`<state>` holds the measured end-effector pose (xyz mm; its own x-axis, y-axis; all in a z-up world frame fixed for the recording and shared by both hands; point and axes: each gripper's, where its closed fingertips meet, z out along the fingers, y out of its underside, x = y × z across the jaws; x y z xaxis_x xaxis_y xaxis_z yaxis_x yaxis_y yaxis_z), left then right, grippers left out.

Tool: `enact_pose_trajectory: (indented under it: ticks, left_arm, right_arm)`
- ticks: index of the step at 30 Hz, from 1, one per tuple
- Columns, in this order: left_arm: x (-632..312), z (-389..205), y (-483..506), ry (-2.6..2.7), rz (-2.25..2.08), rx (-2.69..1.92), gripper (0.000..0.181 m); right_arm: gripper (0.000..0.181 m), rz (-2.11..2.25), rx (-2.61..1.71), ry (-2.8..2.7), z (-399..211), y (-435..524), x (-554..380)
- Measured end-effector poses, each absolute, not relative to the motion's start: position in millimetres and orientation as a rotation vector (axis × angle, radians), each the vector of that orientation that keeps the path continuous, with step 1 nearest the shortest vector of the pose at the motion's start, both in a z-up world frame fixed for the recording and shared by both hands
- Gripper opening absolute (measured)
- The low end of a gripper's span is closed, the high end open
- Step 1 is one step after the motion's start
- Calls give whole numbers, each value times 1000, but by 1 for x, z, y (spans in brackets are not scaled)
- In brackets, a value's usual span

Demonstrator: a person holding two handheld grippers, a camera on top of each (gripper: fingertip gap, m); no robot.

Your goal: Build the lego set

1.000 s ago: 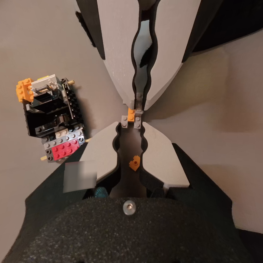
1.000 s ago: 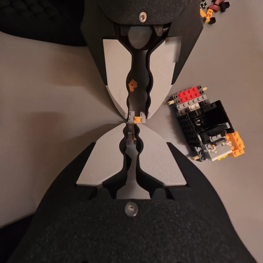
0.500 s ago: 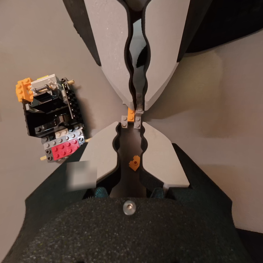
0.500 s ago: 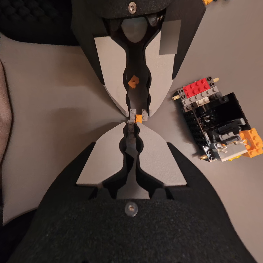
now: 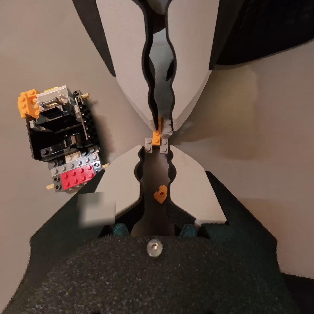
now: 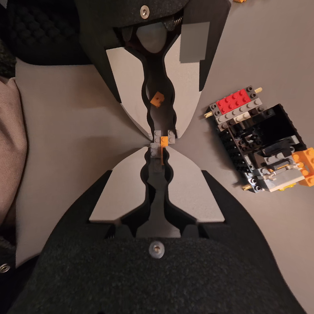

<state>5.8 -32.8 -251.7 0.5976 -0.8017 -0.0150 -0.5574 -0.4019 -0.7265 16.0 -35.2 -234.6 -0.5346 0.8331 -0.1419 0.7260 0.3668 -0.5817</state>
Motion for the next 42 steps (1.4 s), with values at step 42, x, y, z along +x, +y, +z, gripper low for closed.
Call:
enact_pose_trajectory:
  ticks: [42]
  left_arm:
    - [10,-244,-31,1007,-492,-2098,26]
  right_arm:
    - [10,1035,-1295,-2288,-208,-33,12]
